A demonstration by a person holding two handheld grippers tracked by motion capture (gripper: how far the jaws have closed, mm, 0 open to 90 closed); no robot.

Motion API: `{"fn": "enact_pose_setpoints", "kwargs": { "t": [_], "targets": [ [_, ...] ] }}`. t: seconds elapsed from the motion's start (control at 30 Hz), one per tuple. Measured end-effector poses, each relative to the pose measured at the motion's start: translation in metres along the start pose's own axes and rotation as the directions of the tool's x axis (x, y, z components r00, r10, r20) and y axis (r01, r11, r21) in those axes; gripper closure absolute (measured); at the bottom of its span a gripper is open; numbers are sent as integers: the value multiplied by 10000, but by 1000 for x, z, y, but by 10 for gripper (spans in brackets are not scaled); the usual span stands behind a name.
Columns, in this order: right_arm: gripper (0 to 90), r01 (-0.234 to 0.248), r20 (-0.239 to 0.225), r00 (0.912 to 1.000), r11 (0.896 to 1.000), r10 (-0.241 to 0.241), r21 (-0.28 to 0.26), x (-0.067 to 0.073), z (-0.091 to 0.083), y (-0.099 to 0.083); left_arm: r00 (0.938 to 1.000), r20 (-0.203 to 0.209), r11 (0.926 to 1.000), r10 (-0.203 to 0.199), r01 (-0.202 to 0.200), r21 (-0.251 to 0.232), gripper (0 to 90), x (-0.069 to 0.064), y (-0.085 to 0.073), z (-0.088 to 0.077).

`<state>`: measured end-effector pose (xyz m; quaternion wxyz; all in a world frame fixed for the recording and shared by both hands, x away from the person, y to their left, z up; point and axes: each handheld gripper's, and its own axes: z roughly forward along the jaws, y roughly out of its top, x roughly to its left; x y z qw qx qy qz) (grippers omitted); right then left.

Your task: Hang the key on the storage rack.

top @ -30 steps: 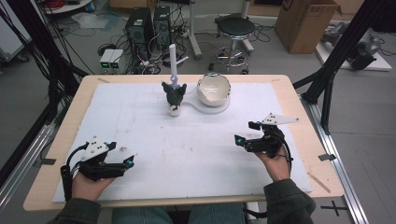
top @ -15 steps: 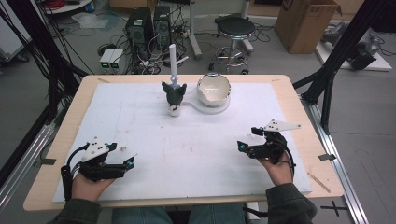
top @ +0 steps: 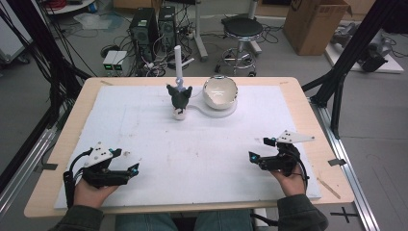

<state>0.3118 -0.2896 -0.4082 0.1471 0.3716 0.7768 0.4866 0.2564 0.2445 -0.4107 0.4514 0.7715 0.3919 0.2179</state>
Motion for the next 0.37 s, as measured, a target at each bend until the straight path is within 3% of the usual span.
{"fn": "enact_pose_setpoints", "kwargs": {
  "t": [0.37],
  "targets": [
    [115,15,30,10000,9999,-15,-139,0,-6,-2,9999,119,9999,44,-45,110,166,-3,-1,3]
  ]
}}
